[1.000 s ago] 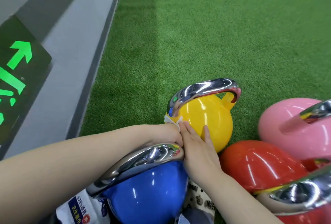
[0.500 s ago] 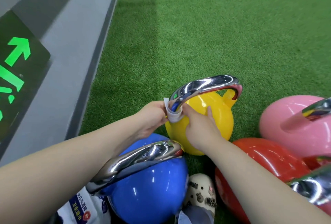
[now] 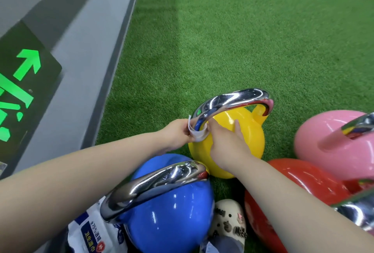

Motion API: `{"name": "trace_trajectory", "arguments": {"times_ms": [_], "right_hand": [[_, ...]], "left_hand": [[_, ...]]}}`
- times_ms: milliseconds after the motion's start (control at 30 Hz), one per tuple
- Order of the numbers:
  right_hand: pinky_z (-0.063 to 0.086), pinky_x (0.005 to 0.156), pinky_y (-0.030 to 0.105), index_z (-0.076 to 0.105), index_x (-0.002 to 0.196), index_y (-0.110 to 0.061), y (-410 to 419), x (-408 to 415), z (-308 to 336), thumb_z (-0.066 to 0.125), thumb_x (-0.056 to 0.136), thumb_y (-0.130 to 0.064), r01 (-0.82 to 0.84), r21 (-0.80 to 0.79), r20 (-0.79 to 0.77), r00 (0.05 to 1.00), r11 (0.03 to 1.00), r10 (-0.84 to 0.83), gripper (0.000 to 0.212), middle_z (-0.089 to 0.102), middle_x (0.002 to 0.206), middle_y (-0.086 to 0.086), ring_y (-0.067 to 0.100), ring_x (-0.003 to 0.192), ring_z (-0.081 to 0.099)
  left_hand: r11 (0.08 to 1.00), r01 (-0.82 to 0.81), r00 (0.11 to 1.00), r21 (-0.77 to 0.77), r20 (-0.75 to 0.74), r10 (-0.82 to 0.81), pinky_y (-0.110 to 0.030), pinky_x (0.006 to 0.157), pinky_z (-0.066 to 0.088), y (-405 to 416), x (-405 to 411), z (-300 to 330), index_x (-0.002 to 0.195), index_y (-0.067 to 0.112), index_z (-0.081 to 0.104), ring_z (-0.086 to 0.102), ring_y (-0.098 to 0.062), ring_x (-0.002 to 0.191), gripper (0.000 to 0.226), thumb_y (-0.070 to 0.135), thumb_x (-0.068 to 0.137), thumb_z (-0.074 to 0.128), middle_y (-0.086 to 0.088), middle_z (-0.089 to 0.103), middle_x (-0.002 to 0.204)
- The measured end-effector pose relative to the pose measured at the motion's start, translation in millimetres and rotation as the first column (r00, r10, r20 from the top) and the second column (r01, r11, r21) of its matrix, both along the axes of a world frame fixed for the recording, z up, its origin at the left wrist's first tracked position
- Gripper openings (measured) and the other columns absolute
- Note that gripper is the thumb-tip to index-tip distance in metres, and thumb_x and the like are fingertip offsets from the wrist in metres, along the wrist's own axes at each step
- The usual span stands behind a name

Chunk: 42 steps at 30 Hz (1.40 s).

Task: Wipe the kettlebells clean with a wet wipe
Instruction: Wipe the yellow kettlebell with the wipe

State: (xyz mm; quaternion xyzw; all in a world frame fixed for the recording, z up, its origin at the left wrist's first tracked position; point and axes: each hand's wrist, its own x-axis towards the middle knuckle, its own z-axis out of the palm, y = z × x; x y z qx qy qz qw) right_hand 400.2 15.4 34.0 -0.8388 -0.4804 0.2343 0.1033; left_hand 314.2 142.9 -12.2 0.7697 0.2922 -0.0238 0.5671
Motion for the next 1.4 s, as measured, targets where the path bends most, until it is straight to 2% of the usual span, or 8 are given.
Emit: {"name": "trace_trajectory", "arguments": {"times_ms": [167,533,667,800,967,1167,1267,1400], "right_hand": [[-0.011,0.116,0.046,0.004,0.148,-0.017,-10.0,-2.5,-7.3,0.037,0.083,-0.002,-0.073,-0.060,0.087,0.993,0.996,0.078,0.075,0.030,0.150,-0.004,0.011,0.136,0.032],[-0.015,0.112,0.048,-0.005,0.148,-0.010,-22.6,-12.8,-4.2,0.039,0.085,-0.007,-0.149,-0.125,0.219,0.960,0.981,0.173,0.078,0.017,0.156,-0.001,0.005,0.143,0.009],[-0.012,0.114,0.048,-0.009,0.148,-0.009,-20.9,-13.6,-4.0,0.040,0.085,-0.007,-0.148,-0.136,0.197,0.965,0.980,0.173,0.079,0.016,0.156,0.001,0.006,0.144,0.007],[-0.012,0.115,0.047,-0.008,0.148,-0.011,-14.6,-9.7,-1.4,0.042,0.085,-0.008,-0.124,-0.135,0.142,0.979,0.983,0.143,0.080,0.013,0.157,0.000,0.006,0.143,0.011],[-0.014,0.115,0.044,0.001,0.149,-0.013,-9.8,-3.7,0.6,0.039,0.085,-0.007,-0.122,-0.094,0.136,0.982,0.988,0.134,0.075,0.013,0.157,-0.002,0.006,0.142,0.017],[-0.001,0.118,0.035,0.011,0.148,-0.013,-1.6,-1.4,-2.0,0.034,0.085,0.002,0.096,-0.005,-0.263,0.960,0.995,-0.094,0.069,0.035,0.149,-0.001,0.024,0.142,0.020],[0.030,0.096,0.029,0.011,0.149,-0.015,-1.4,-2.3,-13.0,0.030,0.085,0.008,0.282,0.058,-0.580,0.790,0.958,-0.197,0.071,0.033,0.149,-0.005,0.034,0.143,0.010],[0.026,0.106,0.026,0.017,0.148,-0.009,-7.9,-2.2,-3.8,0.026,0.085,0.017,0.536,0.074,-0.871,0.446,0.841,-0.207,0.068,0.038,0.146,-0.003,0.015,0.139,0.027]], "left_hand": [[0.877,0.007,0.999,0.481,-0.038,0.013,-0.009,0.054,0.034,2.6,3.8,-2.5,0.081,0.021,0.063,0.049,-0.008,0.074,0.027,0.009,0.064,0.081,0.013,0.051,0.069],[0.886,0.076,0.979,0.458,-0.204,0.022,-0.013,0.048,0.036,16.2,6.1,-13.6,0.060,0.023,0.045,0.044,-0.007,0.057,0.033,0.003,0.071,0.070,0.010,0.047,0.060],[0.961,-0.217,0.974,0.172,-0.027,0.225,-0.020,0.054,0.039,10.9,-3.5,-20.0,0.069,0.007,0.058,0.045,-0.010,0.062,0.018,0.003,0.065,0.076,0.000,0.052,0.065],[0.829,-0.460,0.876,-0.318,-0.014,0.481,-0.015,0.059,0.055,3.4,2.4,-9.1,0.079,0.002,0.061,0.061,-0.007,0.066,0.007,-0.004,0.081,0.065,-0.007,0.062,0.075],[0.879,-0.368,0.926,-0.301,-0.032,0.377,-0.013,0.072,0.053,-0.3,3.9,4.5,0.084,0.008,0.064,0.063,-0.010,0.085,0.025,0.020,0.097,0.047,-0.011,0.067,0.095],[0.877,-0.300,0.948,-0.375,-0.012,0.319,-0.026,0.096,0.044,-8.5,-2.4,14.2,0.108,0.016,0.061,0.056,-0.013,0.112,0.031,0.022,0.102,0.032,-0.002,0.064,0.114],[0.895,-0.303,0.939,-0.326,0.058,0.339,-0.027,0.097,0.043,-10.7,0.3,29.4,0.101,0.010,0.062,0.058,-0.013,0.101,0.031,0.016,0.101,0.032,-0.005,0.065,0.105],[0.957,-0.233,0.949,-0.171,0.175,0.263,-0.021,0.090,0.043,-13.9,0.3,50.5,0.088,0.018,0.066,0.059,-0.001,0.084,0.032,0.015,0.100,0.036,0.009,0.068,0.088]]}}
